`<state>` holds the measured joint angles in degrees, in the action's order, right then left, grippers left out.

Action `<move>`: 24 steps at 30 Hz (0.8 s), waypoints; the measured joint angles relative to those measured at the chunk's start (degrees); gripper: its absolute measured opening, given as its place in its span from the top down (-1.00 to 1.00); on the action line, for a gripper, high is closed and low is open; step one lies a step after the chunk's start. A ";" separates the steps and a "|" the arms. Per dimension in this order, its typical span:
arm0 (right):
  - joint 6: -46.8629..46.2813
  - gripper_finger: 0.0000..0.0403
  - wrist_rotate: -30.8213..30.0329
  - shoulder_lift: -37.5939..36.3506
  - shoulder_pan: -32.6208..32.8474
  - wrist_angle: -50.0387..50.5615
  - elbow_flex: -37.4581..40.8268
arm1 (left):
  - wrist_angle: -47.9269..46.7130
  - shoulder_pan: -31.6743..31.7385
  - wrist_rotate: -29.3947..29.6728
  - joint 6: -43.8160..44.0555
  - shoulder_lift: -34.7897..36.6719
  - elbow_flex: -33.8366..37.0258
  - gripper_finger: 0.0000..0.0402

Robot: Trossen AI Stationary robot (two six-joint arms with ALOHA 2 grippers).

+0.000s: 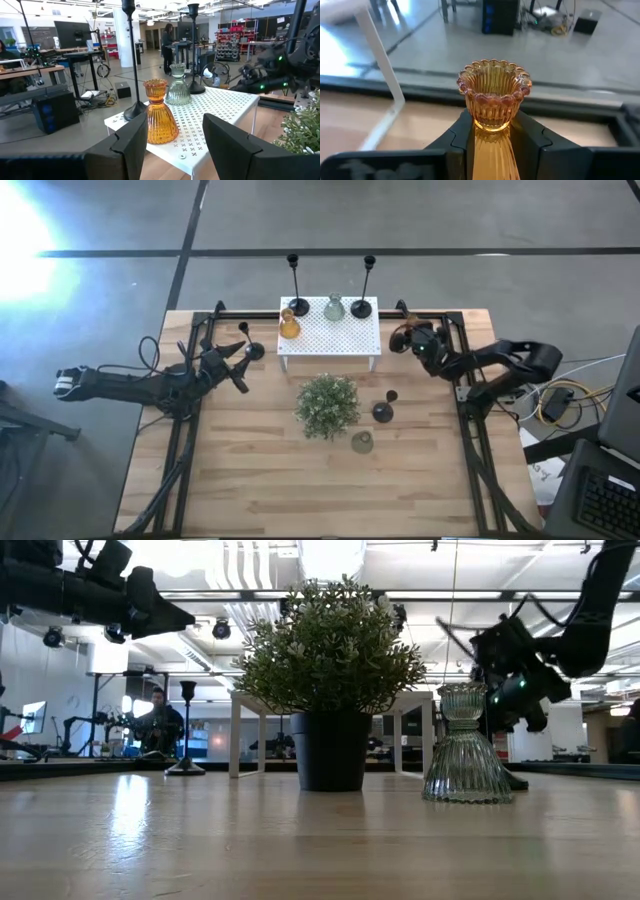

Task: Pick & Place candle stick holders
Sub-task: Put the orange glass candle holder on the shelf

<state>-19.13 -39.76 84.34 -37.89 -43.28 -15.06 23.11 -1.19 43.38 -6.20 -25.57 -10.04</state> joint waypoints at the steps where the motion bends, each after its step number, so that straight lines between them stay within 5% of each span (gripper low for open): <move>1: 0.61 0.58 0.00 -1.39 0.00 -0.01 0.22 | -0.01 0.01 0.00 -0.02 -0.01 0.00 0.03; 7: 0.89 0.58 1.62 -13.69 0.08 9.21 0.71 | -0.02 0.02 0.00 -0.02 0.01 0.00 0.03; 17: 5.25 0.58 17.83 -40.73 1.70 30.86 -5.07 | -0.02 0.04 0.00 -0.02 -0.01 0.00 0.03; 24: 11.83 0.58 26.46 -46.19 6.40 46.67 -16.84 | -0.02 0.04 0.00 -0.32 -0.01 0.00 0.03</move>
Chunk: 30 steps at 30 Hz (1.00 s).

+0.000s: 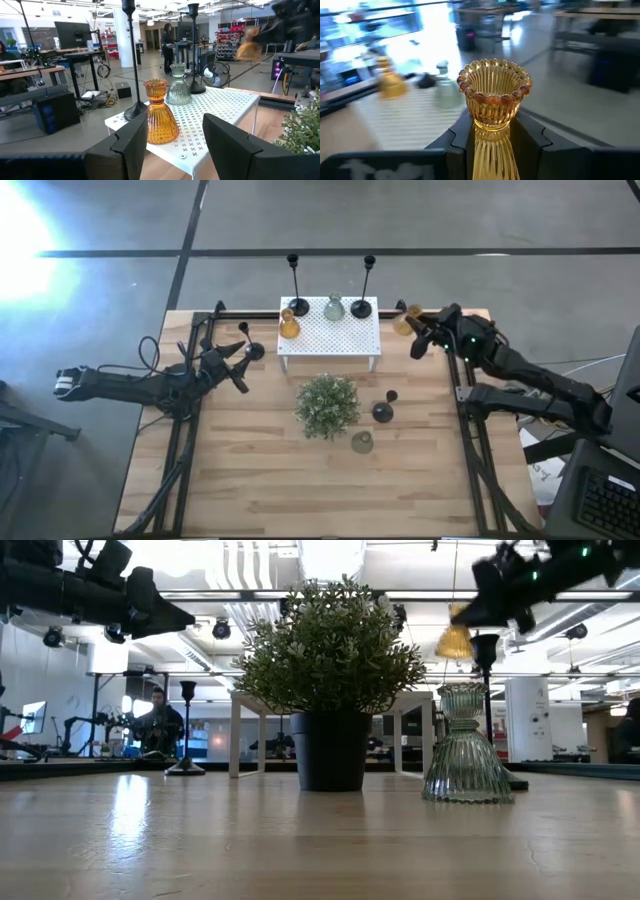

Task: Pick & Place candle stick holders
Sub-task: Put the orange glass candle holder on the shelf

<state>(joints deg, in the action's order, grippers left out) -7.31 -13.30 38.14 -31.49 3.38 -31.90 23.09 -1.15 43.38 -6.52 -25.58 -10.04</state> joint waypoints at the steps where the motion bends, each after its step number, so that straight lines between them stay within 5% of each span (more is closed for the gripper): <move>1: 0.06 0.58 1.53 0.67 0.56 1.07 -1.27 | 0.00 0.00 0.00 -0.04 0.00 0.00 0.03; 5: 0.90 0.58 6.07 5.78 2.72 2.22 -4.28 | 0.00 0.00 0.00 -0.07 0.00 0.00 0.03; 14: 6.20 0.58 5.97 20.58 3.39 -3.29 -8.57 | 0.00 0.00 0.02 -0.12 0.00 0.00 0.03; 30: 7.42 0.58 6.03 32.18 0.62 -13.97 -8.70 | -0.02 -0.02 0.00 -0.24 0.00 -0.02 0.03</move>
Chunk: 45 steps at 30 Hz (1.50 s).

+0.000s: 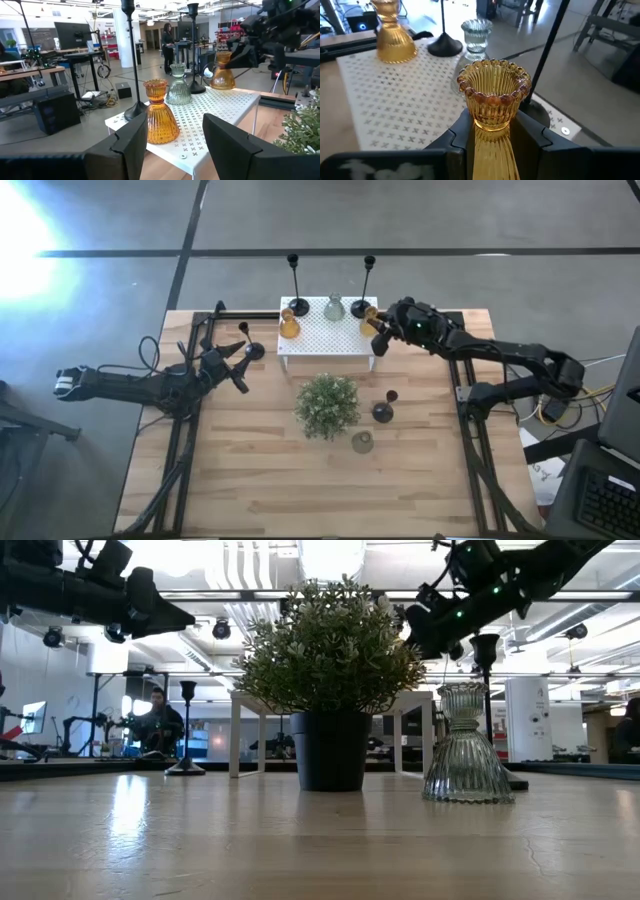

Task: Pick & Place candle stick holders
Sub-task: Put the orange glass candle holder on the shelf, then put the green glass candle holder on the shelf

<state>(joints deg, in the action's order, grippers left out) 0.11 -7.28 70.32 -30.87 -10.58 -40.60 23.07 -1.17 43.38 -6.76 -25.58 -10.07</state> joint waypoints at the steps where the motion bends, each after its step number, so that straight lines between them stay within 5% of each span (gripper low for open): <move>1: -0.33 0.58 0.10 0.41 -0.45 -0.12 0.07 | 0.00 0.00 0.00 0.03 0.00 0.00 0.03; 25: -4.43 0.56 2.65 2.43 -2.19 -4.21 2.73 | -0.04 0.02 -0.02 0.30 0.00 0.00 0.03; 34: -6.13 -0.04 4.84 2.56 -2.12 -4.73 2.62 | -0.13 0.00 -0.06 0.69 0.00 0.00 0.03; 45: -4.72 -0.28 4.32 -3.26 -2.19 -2.46 2.56 | -0.46 0.00 -0.07 0.77 0.00 0.00 0.03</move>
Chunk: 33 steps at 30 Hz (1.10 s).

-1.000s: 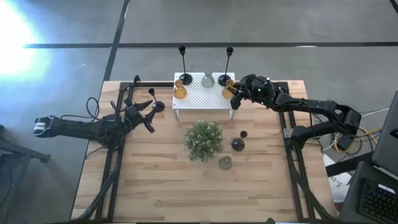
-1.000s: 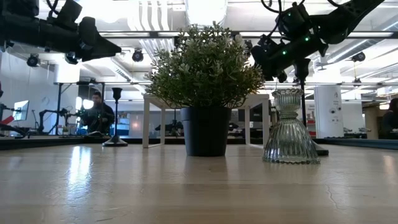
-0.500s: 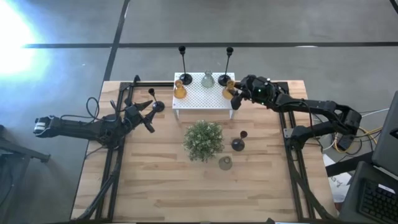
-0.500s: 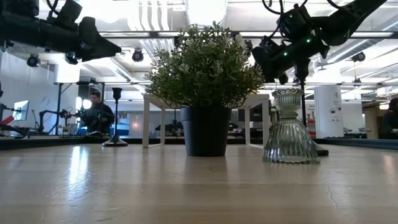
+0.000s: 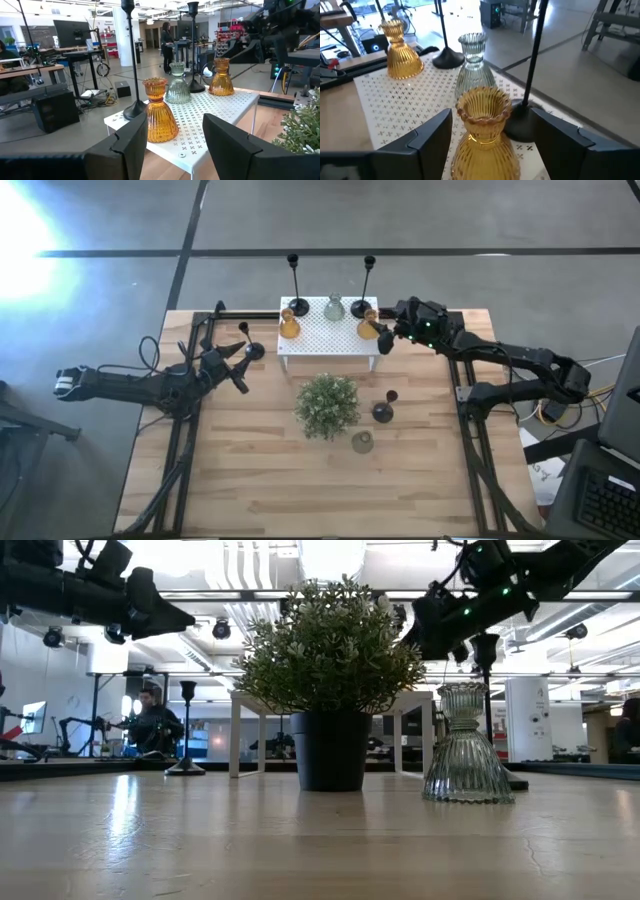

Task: Pick & Place candle stick holders
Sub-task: Put the green glass candle holder on the shelf

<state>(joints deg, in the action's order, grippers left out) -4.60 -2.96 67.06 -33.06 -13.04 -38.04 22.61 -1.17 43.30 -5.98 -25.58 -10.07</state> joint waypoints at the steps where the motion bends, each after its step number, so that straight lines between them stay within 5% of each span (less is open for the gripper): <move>1: 0.06 -0.28 0.00 -1.15 0.00 0.75 0.00 | 0.00 0.00 0.01 0.00 0.01 0.00 0.03; 17: 1.81 -0.13 0.22 -23.23 4.73 20.85 -0.09 | 0.02 0.02 0.03 -0.02 0.02 0.00 0.03; 33: -3.72 0.18 -1.93 -29.79 32.02 24.92 -0.52 | 0.04 0.02 0.05 -0.04 0.02 0.00 0.03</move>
<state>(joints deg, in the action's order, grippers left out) -8.32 -4.89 37.27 -1.04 11.88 -38.56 22.65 -1.15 43.35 -6.02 -25.57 -10.07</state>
